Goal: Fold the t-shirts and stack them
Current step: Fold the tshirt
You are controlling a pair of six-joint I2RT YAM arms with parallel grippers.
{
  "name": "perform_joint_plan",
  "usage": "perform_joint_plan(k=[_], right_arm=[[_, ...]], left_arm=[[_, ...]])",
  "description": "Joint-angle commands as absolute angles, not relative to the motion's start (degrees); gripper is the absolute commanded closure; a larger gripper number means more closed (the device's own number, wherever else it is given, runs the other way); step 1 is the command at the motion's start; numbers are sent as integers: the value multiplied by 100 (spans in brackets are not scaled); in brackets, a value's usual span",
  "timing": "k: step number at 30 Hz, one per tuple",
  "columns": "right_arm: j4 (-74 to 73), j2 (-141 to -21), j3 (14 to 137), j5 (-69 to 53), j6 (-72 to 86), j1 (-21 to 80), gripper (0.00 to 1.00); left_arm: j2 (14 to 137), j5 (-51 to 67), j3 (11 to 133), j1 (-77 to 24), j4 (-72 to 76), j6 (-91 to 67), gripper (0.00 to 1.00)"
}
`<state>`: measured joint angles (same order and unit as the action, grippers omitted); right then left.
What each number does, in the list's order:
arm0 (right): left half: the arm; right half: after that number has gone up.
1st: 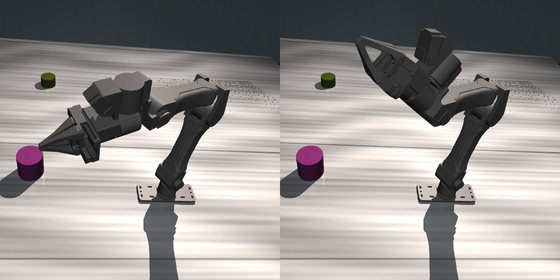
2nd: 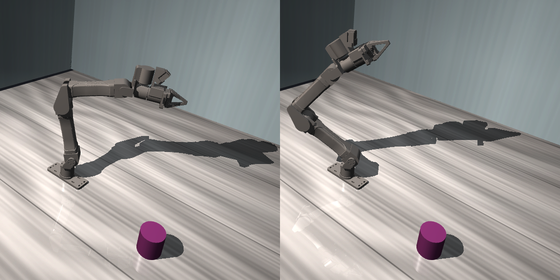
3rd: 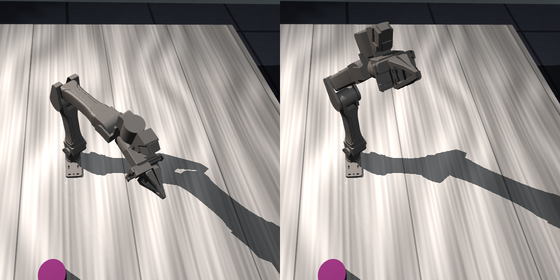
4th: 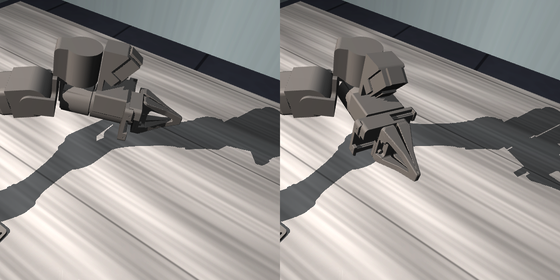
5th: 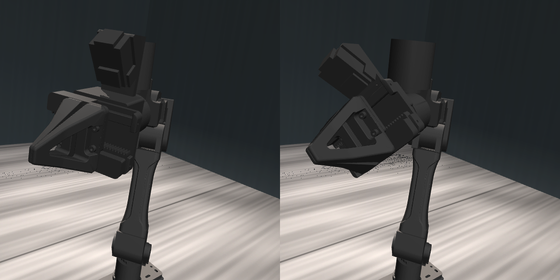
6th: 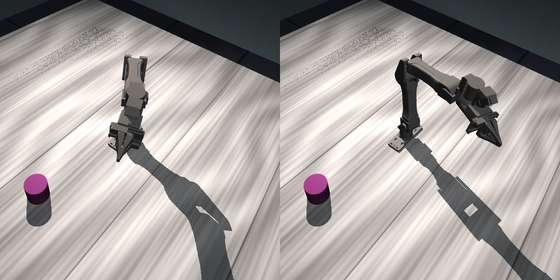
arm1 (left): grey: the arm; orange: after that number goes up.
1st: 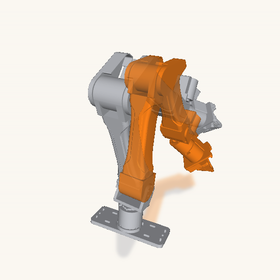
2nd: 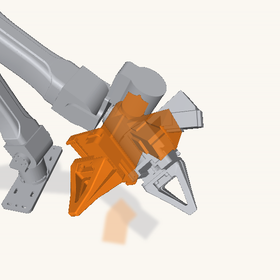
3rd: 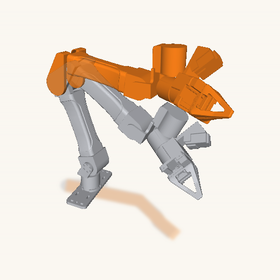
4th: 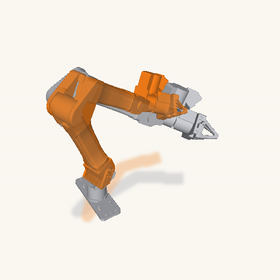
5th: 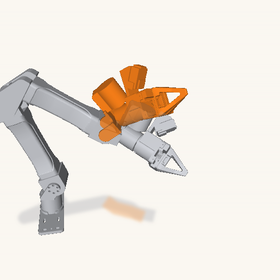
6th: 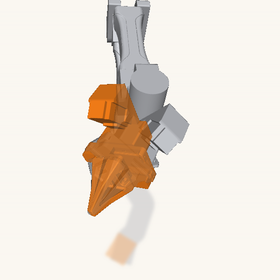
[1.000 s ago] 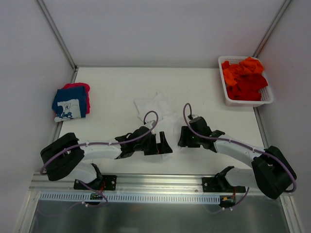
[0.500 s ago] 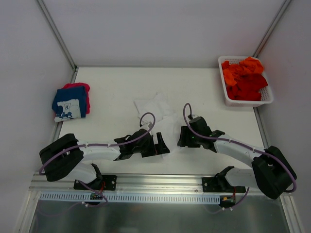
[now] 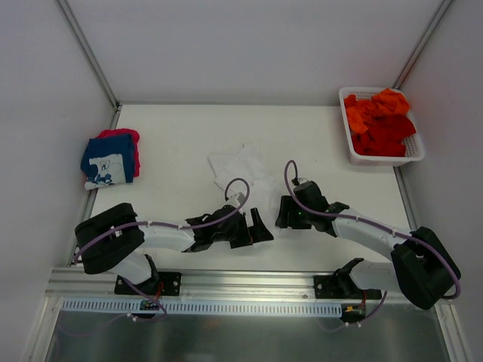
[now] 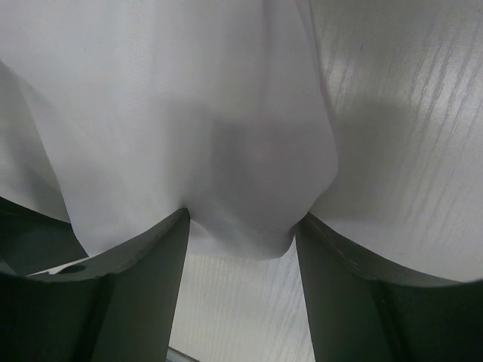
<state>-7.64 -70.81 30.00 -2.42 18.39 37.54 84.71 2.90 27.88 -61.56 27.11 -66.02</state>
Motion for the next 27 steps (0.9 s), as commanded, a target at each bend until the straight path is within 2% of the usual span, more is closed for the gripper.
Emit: perform_joint_plan(k=[1,10,17,22,27], right_arm=[[-896,-6961,3094,-211,1811,3788,38],[-914,-6935,3085,-202,1811,3788,37],[-914,-6926,3085,-202,1811,3779,37],[-914,-6873,3059,-185,1819,3779,37],[-879,-6856,3032,-202,1837,3788,37]], left_arm=[[8728,246,2725,-6310,2267,-6697,2],[8903,352,2953,-6722,2268,-6943,3],[8772,35,3138,-7276,1714,-7391,4],[8526,-772,3375,-7585,802,-7663,3],[8701,-1107,3453,-7629,791,-7971,3]])
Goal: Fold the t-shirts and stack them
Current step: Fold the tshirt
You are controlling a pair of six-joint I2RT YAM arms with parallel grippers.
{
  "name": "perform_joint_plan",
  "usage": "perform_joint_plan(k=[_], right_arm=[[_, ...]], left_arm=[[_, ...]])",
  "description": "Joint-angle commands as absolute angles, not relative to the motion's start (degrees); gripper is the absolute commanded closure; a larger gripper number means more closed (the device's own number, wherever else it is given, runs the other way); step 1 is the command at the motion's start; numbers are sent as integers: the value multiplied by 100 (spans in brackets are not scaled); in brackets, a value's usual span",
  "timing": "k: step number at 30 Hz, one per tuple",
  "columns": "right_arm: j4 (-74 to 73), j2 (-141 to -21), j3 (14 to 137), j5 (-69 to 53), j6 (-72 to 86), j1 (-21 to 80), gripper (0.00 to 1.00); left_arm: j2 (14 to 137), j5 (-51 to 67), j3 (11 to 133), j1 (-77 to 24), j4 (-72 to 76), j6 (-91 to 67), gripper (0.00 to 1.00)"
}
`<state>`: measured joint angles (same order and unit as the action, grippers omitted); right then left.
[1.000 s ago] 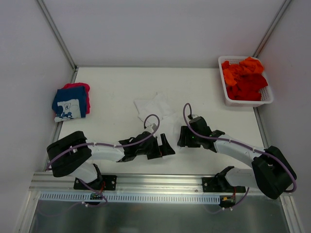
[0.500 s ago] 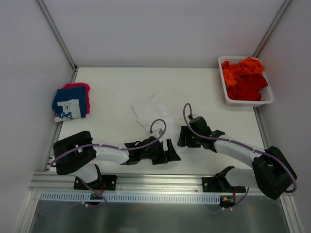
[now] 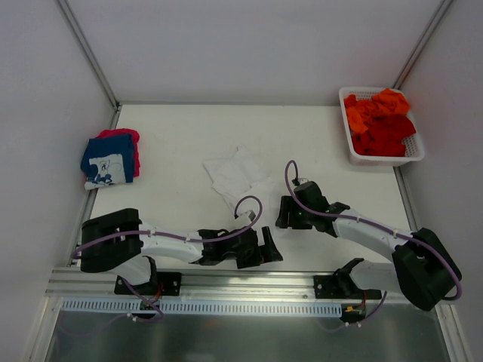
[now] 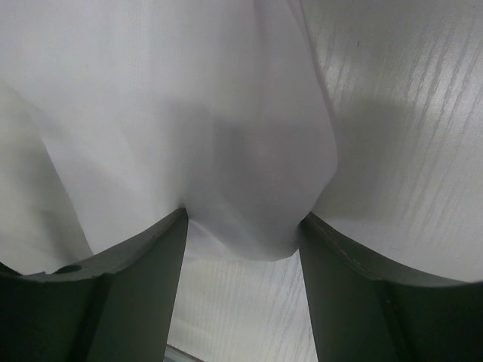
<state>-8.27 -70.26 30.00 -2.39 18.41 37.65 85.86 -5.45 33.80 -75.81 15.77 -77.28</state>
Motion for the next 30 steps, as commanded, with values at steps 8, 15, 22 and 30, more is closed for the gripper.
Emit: perform_joint_plan(k=[8,15,22,30], right_arm=[[-888,-6768,2979,-150,1819,3788,33],[-940,-6601,2918,-132,1811,3788,32],[-932,-6460,2865,-132,1811,3788,32],[-897,-6399,2830,-202,1819,3788,31]], left_arm=[[9553,-1231,4392,-7989,791,-8069,5],[10002,-1098,4711,-8121,704,-8120,6],[9634,-1757,4518,-8191,168,-8358,7],[9641,-2618,4500,-8253,-430,-8551,8]])
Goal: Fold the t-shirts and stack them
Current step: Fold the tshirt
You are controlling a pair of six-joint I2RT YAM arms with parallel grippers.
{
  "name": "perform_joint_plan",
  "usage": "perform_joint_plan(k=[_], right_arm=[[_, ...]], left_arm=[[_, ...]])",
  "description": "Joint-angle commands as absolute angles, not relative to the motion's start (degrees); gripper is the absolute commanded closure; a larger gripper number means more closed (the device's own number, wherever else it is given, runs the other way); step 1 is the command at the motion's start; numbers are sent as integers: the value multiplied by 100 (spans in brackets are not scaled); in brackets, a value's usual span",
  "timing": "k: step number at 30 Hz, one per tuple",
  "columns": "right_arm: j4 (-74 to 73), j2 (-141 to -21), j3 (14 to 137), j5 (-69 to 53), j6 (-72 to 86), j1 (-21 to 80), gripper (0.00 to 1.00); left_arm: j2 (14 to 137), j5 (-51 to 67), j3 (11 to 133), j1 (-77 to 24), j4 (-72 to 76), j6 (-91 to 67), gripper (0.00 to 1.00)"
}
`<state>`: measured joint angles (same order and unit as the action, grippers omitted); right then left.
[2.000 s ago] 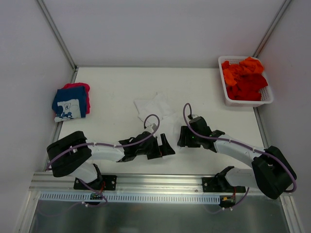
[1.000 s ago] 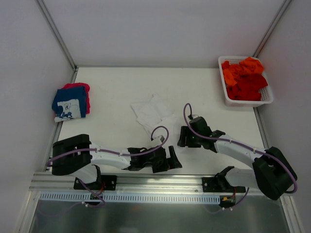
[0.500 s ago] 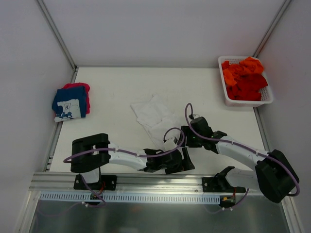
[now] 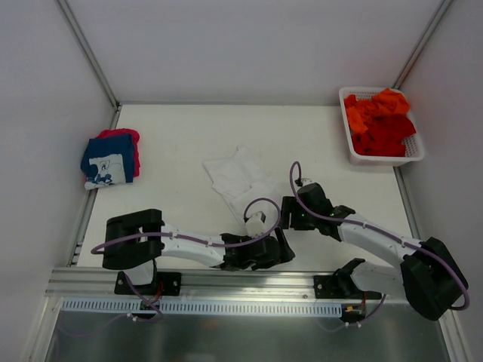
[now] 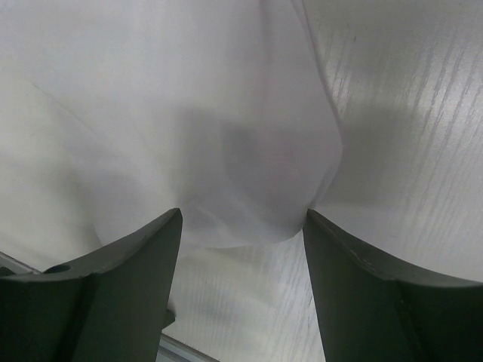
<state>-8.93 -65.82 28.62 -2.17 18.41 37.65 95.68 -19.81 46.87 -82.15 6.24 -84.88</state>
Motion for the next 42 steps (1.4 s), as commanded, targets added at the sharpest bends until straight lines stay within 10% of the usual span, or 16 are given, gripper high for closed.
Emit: perform_joint_plan(k=[1,42], right_arm=[[-905,-6381,2804,-220,1819,3788,31],[-1019,-5687,2707,-202,1679,3902,16]], left_arm=[[9633,-2863,4500,-8253,-474,-8578,7],[9184,-3498,3981,-7805,-1143,-9035,7]])
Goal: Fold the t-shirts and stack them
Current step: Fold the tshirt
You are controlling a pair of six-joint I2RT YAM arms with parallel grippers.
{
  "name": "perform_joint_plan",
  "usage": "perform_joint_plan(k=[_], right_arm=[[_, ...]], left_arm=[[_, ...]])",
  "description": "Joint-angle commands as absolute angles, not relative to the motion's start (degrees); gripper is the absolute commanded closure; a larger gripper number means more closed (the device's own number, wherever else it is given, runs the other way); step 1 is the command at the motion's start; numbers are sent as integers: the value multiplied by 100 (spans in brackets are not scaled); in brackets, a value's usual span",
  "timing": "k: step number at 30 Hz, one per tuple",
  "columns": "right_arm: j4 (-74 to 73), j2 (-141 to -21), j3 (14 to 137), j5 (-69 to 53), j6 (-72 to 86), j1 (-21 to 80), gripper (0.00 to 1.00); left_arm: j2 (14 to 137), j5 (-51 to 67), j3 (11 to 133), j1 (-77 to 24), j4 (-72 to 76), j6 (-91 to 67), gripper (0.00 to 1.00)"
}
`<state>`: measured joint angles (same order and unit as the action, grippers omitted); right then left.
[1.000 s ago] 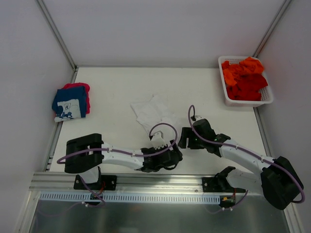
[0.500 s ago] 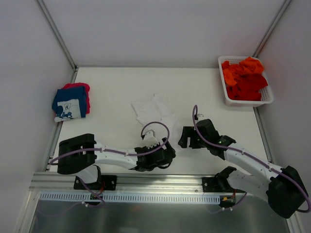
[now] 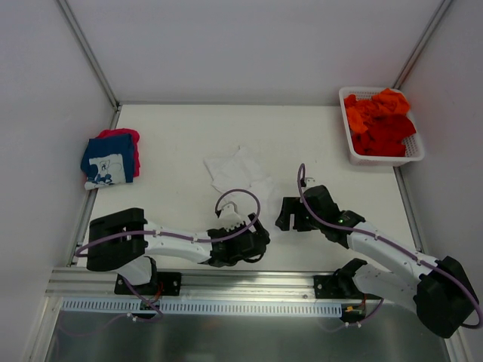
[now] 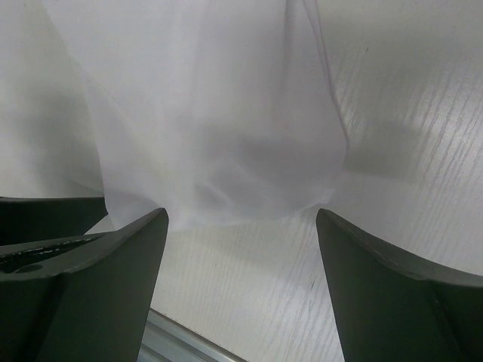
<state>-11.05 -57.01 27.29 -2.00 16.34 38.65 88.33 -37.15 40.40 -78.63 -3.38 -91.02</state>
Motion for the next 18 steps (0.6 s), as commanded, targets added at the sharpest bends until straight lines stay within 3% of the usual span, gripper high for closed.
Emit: perform_joint_plan(k=[1,18], right_arm=[[-1020,-5669,2707,-193,1679,3902,16],[-1081,-5616,2672,-149,1652,3894,16]], left_arm=[[9202,-3481,4008,-7805,-1125,-9035,7],[9413,-3041,3797,-7805,253,-8842,7]])
